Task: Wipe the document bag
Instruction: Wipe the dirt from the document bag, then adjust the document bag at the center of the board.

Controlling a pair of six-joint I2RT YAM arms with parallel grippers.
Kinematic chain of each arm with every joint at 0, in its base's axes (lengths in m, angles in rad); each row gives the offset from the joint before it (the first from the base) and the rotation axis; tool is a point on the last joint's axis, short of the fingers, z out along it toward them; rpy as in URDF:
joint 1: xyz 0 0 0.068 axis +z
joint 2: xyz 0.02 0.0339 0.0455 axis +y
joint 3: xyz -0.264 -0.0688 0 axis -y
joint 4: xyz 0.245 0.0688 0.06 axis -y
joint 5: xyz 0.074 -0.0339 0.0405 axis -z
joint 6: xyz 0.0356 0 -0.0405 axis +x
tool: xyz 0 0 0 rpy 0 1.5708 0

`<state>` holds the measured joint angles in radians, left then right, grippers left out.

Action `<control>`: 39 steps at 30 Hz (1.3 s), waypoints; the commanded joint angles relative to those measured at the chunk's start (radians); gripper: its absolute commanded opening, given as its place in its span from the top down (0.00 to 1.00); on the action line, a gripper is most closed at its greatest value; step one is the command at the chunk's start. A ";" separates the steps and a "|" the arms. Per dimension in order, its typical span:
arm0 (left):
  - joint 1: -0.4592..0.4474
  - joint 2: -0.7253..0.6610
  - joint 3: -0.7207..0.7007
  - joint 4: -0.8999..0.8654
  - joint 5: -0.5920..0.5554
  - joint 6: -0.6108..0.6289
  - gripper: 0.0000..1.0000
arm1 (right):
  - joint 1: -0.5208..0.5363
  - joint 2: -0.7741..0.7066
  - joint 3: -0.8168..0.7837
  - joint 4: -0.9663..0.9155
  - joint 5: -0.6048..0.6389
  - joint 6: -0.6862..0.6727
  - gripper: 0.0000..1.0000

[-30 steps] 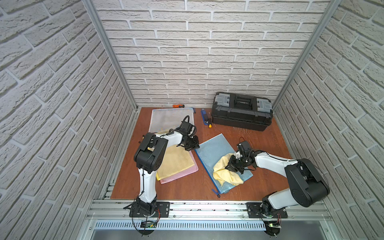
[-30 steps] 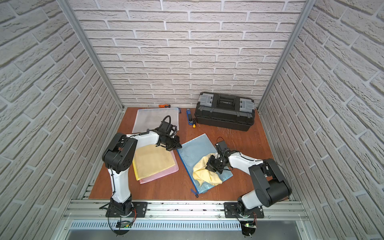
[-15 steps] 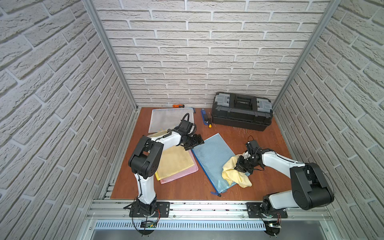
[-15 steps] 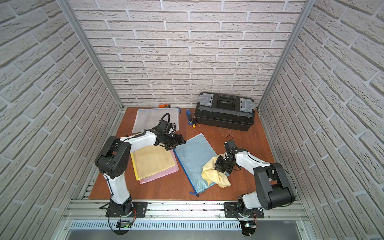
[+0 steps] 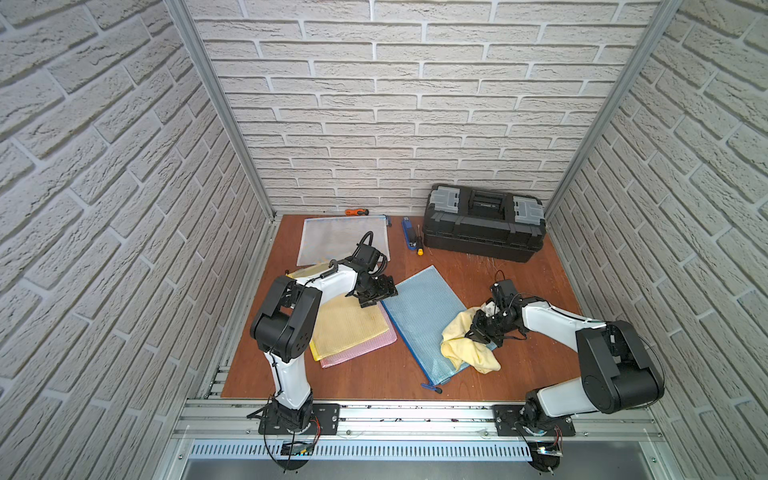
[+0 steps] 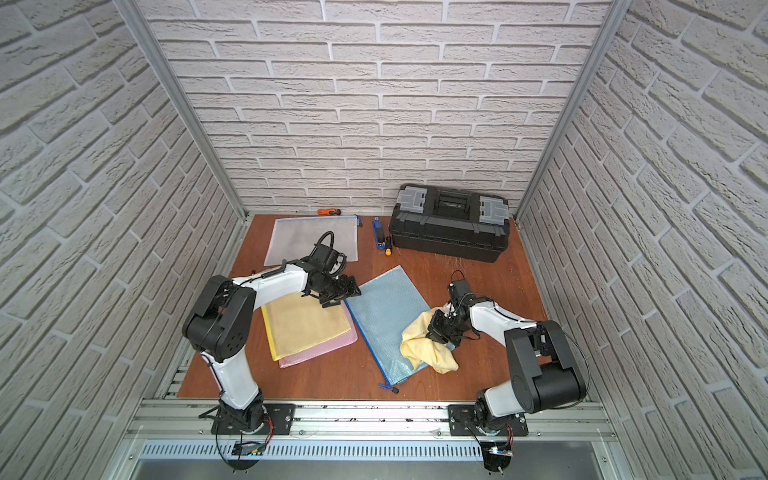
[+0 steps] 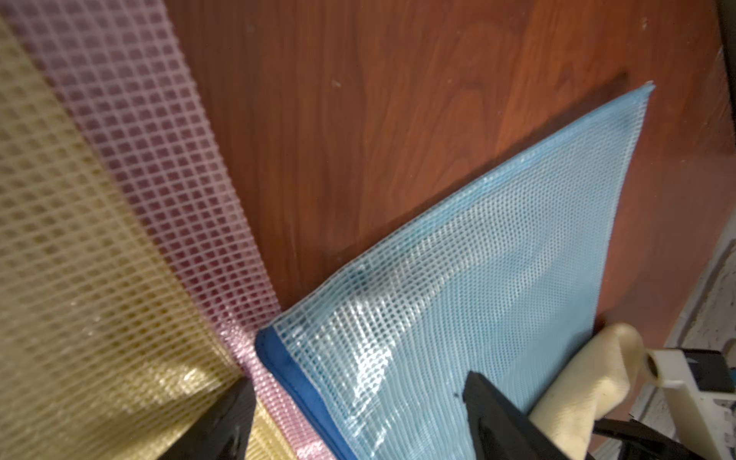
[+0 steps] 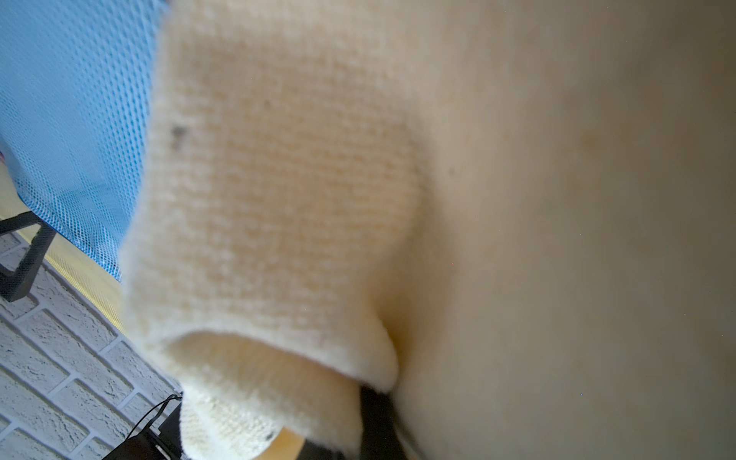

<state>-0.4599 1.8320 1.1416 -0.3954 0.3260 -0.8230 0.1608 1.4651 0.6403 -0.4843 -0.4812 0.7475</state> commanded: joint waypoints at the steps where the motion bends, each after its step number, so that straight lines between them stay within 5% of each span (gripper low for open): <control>1: 0.006 0.019 -0.011 -0.009 0.002 0.001 0.19 | 0.002 0.013 -0.037 -0.020 0.088 -0.014 0.98; 19: -0.020 0.064 -0.058 0.242 0.073 -0.100 0.74 | 0.001 0.009 -0.045 -0.022 0.087 -0.026 0.98; 25: -0.028 0.059 -0.021 0.250 0.073 -0.106 1.00 | 0.003 0.005 -0.050 -0.014 0.081 -0.025 0.98; 32: -0.024 0.021 0.070 0.193 0.083 -0.068 1.00 | 0.002 -0.047 -0.023 -0.055 0.069 -0.028 0.98; 39: 0.024 -0.141 0.245 -0.053 0.068 0.064 1.00 | -0.019 -0.260 0.197 -0.229 0.022 -0.034 0.98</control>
<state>-0.4690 1.8088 1.3079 -0.3367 0.4046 -0.8474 0.1547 1.2926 0.7372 -0.6384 -0.4522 0.7254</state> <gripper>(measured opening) 0.051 0.055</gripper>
